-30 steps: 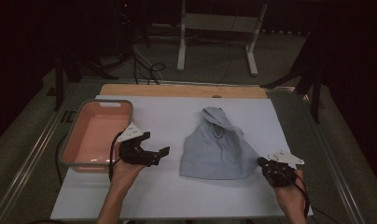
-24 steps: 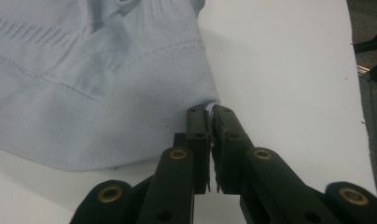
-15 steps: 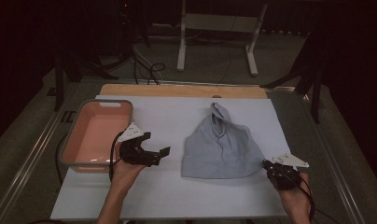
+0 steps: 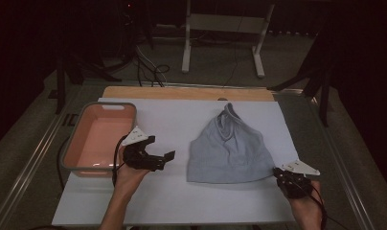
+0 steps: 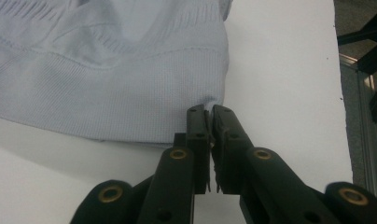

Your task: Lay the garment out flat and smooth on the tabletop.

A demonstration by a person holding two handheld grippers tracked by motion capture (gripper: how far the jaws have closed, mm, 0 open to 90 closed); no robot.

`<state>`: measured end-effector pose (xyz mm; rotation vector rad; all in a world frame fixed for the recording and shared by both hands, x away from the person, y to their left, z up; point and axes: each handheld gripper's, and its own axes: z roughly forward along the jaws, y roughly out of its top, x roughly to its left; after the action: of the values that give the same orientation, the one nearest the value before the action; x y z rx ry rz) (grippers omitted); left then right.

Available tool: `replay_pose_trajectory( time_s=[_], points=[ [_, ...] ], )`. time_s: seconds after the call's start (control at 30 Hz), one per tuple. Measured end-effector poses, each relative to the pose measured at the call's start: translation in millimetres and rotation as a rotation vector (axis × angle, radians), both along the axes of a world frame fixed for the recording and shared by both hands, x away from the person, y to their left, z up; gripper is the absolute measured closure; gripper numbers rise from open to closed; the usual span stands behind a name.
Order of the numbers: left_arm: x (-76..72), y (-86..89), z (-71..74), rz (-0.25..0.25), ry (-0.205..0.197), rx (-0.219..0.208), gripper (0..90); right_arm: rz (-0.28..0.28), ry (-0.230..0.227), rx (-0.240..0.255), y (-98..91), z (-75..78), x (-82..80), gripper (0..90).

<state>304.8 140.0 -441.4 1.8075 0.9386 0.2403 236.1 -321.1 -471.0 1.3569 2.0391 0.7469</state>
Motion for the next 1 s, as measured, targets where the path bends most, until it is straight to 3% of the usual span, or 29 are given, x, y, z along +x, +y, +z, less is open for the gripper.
replay_pose_trajectory(
  time_s=[1.0],
  points=[
    [-0.4, -2.1, -0.2, -0.005, 0.000, -0.001, 0.3, -0.036, 0.034, -0.017, -13.2, -3.9, -11.7, 85.2]
  ],
)
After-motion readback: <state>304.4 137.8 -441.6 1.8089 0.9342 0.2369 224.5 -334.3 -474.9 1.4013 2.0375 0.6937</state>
